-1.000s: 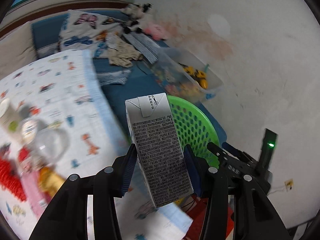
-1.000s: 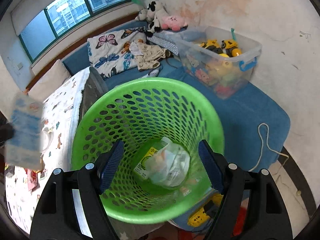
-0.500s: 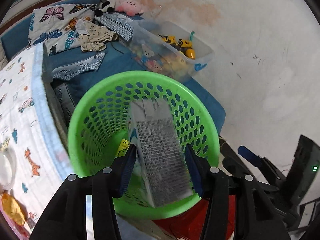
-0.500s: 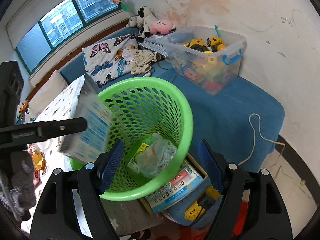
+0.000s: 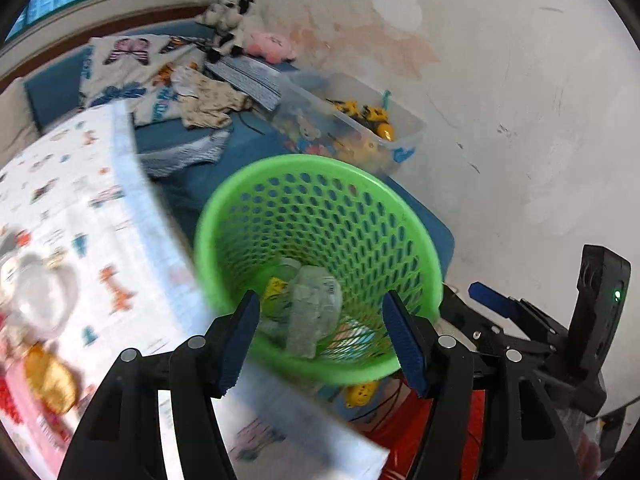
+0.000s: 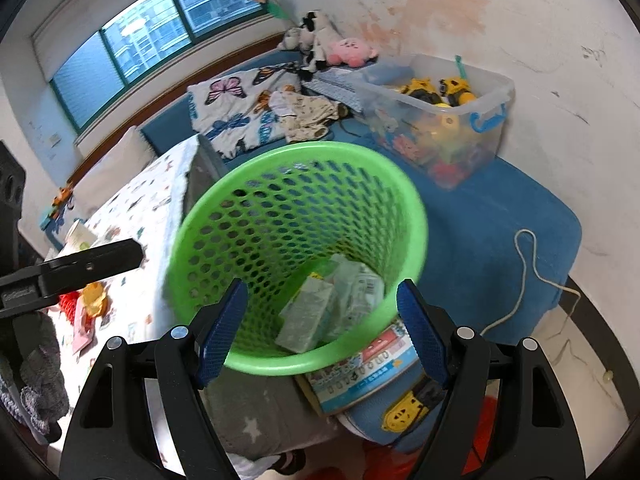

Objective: Collect trash
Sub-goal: 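Drop the bag and carton into the green basket, opening both tools, then grasp the pink wrapper with the left tool while the right tool grasps the yellow wrapper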

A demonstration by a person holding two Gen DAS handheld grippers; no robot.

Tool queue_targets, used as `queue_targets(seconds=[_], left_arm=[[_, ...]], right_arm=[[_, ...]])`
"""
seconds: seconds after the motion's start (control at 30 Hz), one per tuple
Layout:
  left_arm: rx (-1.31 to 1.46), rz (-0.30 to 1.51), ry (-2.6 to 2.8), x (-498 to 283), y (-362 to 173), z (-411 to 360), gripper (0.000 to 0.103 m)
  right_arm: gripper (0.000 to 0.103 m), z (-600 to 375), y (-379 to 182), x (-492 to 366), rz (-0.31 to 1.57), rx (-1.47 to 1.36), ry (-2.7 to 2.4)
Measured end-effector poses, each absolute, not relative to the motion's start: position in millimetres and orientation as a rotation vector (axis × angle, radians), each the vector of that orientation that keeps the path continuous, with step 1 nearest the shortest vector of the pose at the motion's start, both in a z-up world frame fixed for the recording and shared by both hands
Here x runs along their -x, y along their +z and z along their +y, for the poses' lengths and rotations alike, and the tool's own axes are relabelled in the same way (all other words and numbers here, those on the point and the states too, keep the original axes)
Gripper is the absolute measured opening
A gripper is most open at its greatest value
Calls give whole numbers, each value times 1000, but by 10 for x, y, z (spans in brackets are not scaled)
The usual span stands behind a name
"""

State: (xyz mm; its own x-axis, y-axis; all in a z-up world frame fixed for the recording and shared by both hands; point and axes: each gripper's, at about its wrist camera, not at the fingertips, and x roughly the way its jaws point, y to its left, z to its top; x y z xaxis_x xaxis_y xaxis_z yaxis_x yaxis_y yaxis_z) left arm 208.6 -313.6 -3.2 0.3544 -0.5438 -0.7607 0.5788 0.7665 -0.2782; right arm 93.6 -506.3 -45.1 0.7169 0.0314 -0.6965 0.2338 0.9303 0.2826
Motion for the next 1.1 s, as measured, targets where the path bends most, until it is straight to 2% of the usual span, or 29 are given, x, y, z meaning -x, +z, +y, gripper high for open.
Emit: queue_targets(seconds=[0.73,1.1], left_arm=[[112,942,-341,-1796,-303,-942,62],[103,1001,-273,-2008,-650,-758,62]], right_arm=[[78,-3914,-257,-1254,777,-242,110],[78,-3504,-267,-1366,797,-200,186]])
